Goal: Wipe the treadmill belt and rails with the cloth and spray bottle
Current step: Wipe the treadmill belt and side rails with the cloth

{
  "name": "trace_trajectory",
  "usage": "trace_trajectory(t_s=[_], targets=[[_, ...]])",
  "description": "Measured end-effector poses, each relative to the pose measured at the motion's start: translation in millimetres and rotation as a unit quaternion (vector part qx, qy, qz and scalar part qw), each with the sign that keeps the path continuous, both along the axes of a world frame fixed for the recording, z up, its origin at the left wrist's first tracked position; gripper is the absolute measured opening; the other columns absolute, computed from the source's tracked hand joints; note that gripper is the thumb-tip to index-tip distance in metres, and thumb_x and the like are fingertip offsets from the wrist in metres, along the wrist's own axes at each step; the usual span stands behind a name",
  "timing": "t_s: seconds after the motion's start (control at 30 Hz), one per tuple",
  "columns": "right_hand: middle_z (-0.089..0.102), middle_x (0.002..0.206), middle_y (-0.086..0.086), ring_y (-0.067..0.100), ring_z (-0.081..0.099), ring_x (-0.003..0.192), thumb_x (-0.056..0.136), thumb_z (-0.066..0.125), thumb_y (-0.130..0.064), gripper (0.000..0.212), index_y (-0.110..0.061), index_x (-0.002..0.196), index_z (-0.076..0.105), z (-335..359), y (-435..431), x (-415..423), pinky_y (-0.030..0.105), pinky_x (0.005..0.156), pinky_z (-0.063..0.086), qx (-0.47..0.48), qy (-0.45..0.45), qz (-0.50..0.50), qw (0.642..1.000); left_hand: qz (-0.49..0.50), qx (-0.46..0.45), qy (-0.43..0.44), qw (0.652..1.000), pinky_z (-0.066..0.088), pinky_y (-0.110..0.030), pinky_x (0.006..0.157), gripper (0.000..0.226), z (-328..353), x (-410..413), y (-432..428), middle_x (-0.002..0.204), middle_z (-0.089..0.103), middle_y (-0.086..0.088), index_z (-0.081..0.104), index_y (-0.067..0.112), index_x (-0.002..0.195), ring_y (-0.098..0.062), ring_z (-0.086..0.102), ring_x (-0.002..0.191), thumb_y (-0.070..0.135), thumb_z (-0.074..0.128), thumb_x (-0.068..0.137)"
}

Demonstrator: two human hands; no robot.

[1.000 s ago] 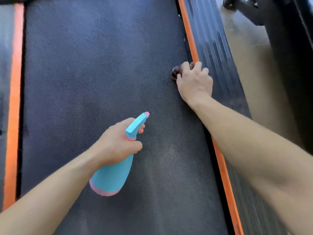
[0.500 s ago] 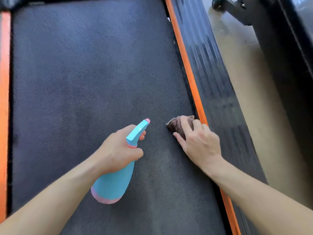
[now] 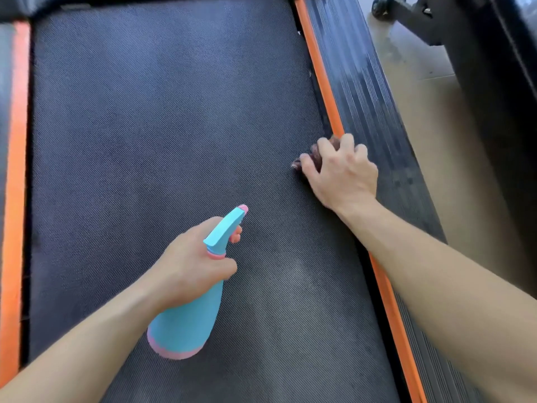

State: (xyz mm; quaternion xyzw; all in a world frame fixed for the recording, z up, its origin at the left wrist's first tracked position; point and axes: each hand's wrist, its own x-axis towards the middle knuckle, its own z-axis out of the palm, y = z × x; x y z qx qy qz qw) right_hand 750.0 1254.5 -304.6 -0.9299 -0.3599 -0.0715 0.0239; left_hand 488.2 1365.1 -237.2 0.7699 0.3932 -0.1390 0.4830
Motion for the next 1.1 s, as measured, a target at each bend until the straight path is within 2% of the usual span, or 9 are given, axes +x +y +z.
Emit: trace_trajectory(t_s=[0.07, 0.17, 0.33, 0.47, 0.6, 0.7, 0.87, 0.97, 1.1], targets=[[0.056, 0.109, 0.013, 0.036, 0.06, 0.088, 0.087, 0.049, -0.071, 0.06, -0.021, 0.119, 0.06, 3, -17, -11, 0.036, 0.057, 0.04, -0.059, 0.0, 0.026, 0.998, -0.002, -0.004, 0.005, 1.0, 0.053, -0.03, 0.081, 0.041, -1, -2, -1, 0.103, 0.071, 0.016, 0.065, 0.04, 0.104, -0.009, 0.064, 0.088, 0.026, 0.072, 0.066], [0.059, 0.109, 0.012, 0.036, 0.066, 0.085, 0.086, 0.058, -0.07, 0.065, -0.021, 0.128, 0.056, 13, -35, -21, 0.039, 0.063, 0.051, -0.11, 0.04, 0.049, 0.992, -0.009, -0.006, 0.007, 1.0, 0.051, -0.026, 0.076, 0.043, 0, -2, -2, 0.103, 0.07, 0.017, 0.066, 0.04, 0.107, -0.007, 0.062, 0.085, 0.012, 0.074, 0.075], [0.063, 0.1, 0.009, 0.038, 0.067, 0.086, 0.087, 0.062, -0.061, 0.042, -0.025, 0.107, 0.063, 31, -29, -13, 0.039, 0.065, 0.051, -0.023, 0.052, 0.032, 0.998, -0.01, -0.002, -0.006, 1.0, 0.053, -0.032, 0.084, 0.053, 2, 7, -1, 0.107, 0.07, 0.016, 0.065, 0.038, 0.111, -0.011, 0.064, 0.095, 0.031, 0.064, 0.058], [0.057, 0.116, 0.015, 0.041, 0.062, 0.099, 0.092, 0.056, -0.058, 0.048, -0.025, 0.126, 0.056, 43, 3, 27, 0.045, 0.075, 0.052, 0.027, 0.035, -0.044, 0.998, -0.01, -0.002, -0.01, 1.0, 0.052, -0.028, 0.08, 0.05, 1, 9, -2, 0.105, 0.07, 0.016, 0.066, 0.04, 0.111, -0.006, 0.063, 0.091, 0.031, 0.067, 0.061], [0.049, 0.128, 0.02, 0.042, 0.057, 0.108, 0.093, 0.049, -0.057, 0.063, -0.024, 0.146, 0.039, 26, 22, 21, 0.047, 0.083, 0.049, -0.064, 0.063, 0.007, 0.996, -0.012, -0.007, -0.013, 1.0, 0.047, -0.023, 0.076, 0.042, -3, 7, -1, 0.105, 0.067, 0.027, 0.066, 0.04, 0.105, 0.004, 0.061, 0.085, 0.012, 0.075, 0.076], [0.051, 0.123, 0.022, 0.04, 0.055, 0.102, 0.092, 0.052, -0.053, 0.08, -0.016, 0.157, 0.025, 9, 12, 10, 0.048, 0.08, 0.049, -0.029, 0.008, 0.014, 0.999, -0.01, -0.014, -0.012, 1.0, 0.046, -0.022, 0.075, 0.041, -7, 5, 1, 0.105, 0.068, 0.025, 0.066, 0.04, 0.105, 0.002, 0.062, 0.084, 0.015, 0.075, 0.074], [0.052, 0.12, 0.026, 0.041, 0.055, 0.086, 0.091, 0.065, -0.021, 0.07, -0.016, 0.154, 0.035, -8, 13, 21, 0.046, 0.068, 0.053, -0.004, -0.054, 0.057, 0.997, -0.006, -0.024, -0.01, 1.0, 0.054, -0.029, 0.085, 0.055, -9, 1, 3, 0.108, 0.07, 0.018, 0.066, 0.041, 0.113, -0.005, 0.064, 0.092, 0.032, 0.063, 0.059], [0.05, 0.125, 0.023, 0.041, 0.059, 0.089, 0.1, 0.057, -0.034, 0.052, -0.02, 0.148, 0.044, -3, 36, 30, 0.045, 0.063, 0.054, -0.054, -0.044, 0.065, 0.995, 0.003, -0.022, -0.006, 1.0, 0.054, -0.03, 0.086, 0.057, -10, 3, 5, 0.107, 0.071, 0.017, 0.067, 0.04, 0.114, -0.008, 0.065, 0.091, 0.031, 0.063, 0.058], [0.053, 0.122, 0.022, 0.042, 0.065, 0.093, 0.105, 0.045, -0.044, 0.05, -0.01, 0.142, 0.045, 6, 47, 30, 0.043, 0.067, 0.051, -0.116, -0.009, 0.054, 0.992, 0.002, -0.02, -0.005, 1.0, 0.051, -0.025, 0.082, 0.051, -8, 7, 5, 0.108, 0.072, 0.017, 0.067, 0.042, 0.115, -0.002, 0.063, 0.089, 0.024, 0.072, 0.067]])
